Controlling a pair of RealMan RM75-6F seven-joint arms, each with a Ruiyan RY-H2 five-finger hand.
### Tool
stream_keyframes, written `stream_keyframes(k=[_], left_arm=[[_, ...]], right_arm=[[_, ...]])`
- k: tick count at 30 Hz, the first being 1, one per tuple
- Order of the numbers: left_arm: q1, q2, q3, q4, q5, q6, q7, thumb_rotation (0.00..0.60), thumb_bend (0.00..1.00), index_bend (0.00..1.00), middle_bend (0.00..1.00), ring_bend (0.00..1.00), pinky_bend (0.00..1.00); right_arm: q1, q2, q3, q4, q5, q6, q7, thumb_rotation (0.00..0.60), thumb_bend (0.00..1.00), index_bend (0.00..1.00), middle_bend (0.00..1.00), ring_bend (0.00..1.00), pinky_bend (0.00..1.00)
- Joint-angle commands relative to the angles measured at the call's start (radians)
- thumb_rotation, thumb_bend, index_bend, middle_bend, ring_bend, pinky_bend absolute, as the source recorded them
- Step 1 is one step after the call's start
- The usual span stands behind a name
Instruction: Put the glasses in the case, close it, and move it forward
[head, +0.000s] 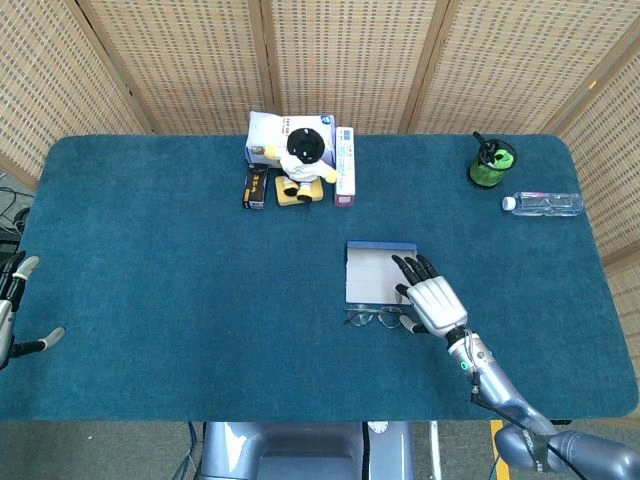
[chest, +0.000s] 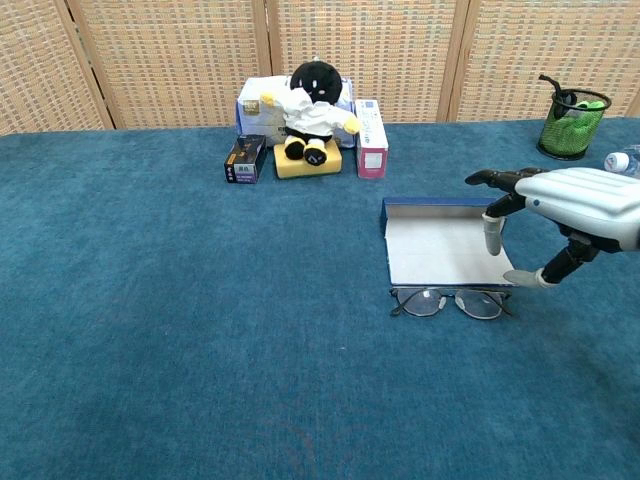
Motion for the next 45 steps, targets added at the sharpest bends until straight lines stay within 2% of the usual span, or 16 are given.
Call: stream_keyframes(k=[1, 20, 37, 45], left_arm=[[0.000, 0.000, 0.000, 0.000, 0.002, 0.001, 0.000, 0.600, 0.00, 0.00, 0.00, 0.00, 0.00], [0.000, -0.001, 0.000, 0.001, -0.005, -0.003, 0.001, 0.600, 0.00, 0.00, 0.00, 0.00, 0.00], [0.001, -0.001, -0.001, 0.003, -0.007, -0.004, -0.002, 0.600, 0.00, 0.00, 0.00, 0.00, 0.00], [-0.001, -0.002, -0.001, 0.005, -0.009, -0.008, -0.002, 0.600, 0.00, 0.00, 0.00, 0.00, 0.00]], right_arm=[[0.011, -0.023, 0.002, 0.019, 0.026, -0.019, -0.033, 0.600, 0.36, 0.47, 0.00, 0.00, 0.00], [0.046, -0.130, 0.016, 0.089, 0.134, -0.064, -0.135, 0.600, 0.36, 0.48, 0.00, 0.00, 0.00], [0.062, -0.154, 0.023, 0.093, 0.168, -0.069, -0.148, 0.600, 0.36, 0.50, 0.00, 0.00, 0.00], [0.073, -0.165, 0.022, 0.104, 0.180, -0.083, -0.146, 0.600, 0.42, 0.55, 0.00, 0.00, 0.00]])
